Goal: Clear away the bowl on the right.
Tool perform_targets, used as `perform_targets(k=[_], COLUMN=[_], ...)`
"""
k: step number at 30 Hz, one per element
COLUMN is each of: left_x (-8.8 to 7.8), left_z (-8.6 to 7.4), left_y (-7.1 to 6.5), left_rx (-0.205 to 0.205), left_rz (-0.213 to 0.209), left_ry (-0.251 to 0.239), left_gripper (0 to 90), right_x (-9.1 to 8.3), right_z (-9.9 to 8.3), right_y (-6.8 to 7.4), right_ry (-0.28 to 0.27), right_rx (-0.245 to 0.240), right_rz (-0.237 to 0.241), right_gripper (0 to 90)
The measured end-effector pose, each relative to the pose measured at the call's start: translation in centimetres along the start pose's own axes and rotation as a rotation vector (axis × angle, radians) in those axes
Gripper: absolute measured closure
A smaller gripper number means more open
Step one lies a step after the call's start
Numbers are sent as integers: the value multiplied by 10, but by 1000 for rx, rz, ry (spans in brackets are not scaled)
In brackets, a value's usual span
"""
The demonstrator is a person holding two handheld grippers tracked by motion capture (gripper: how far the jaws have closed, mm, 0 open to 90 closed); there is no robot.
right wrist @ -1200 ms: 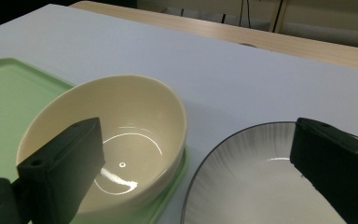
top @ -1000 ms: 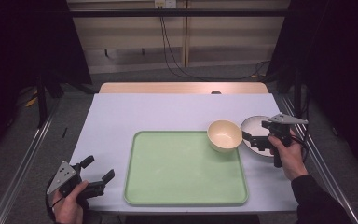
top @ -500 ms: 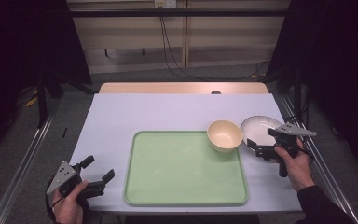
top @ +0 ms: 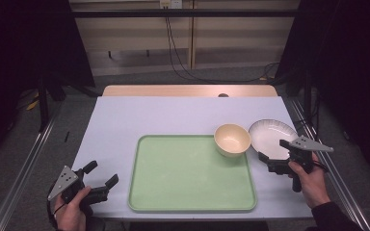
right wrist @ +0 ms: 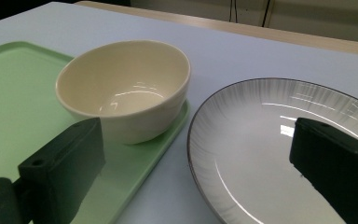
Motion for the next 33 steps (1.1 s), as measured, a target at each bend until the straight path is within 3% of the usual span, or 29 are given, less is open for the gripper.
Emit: perform_targets(k=[33], left_x=[-1], left_z=[0], left_y=[0], left_rx=[9], left_rz=[-7], left_ry=[8], left_gripper=[6], right_x=[-46], right_z=[-37], right_y=[3], right_ry=[-55], right_rx=[15], right_rz=[-12], right_gripper=[19])
Point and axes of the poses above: each handheld gripper's, and its own axes: x roughly forward along the jaws, z roughly out of its top, y roughly to its left, the point moved 2 cm from there along x, roughly forward along the jaws, and after that the axes turned 10 degrees about -z, right-handed, at the moved point
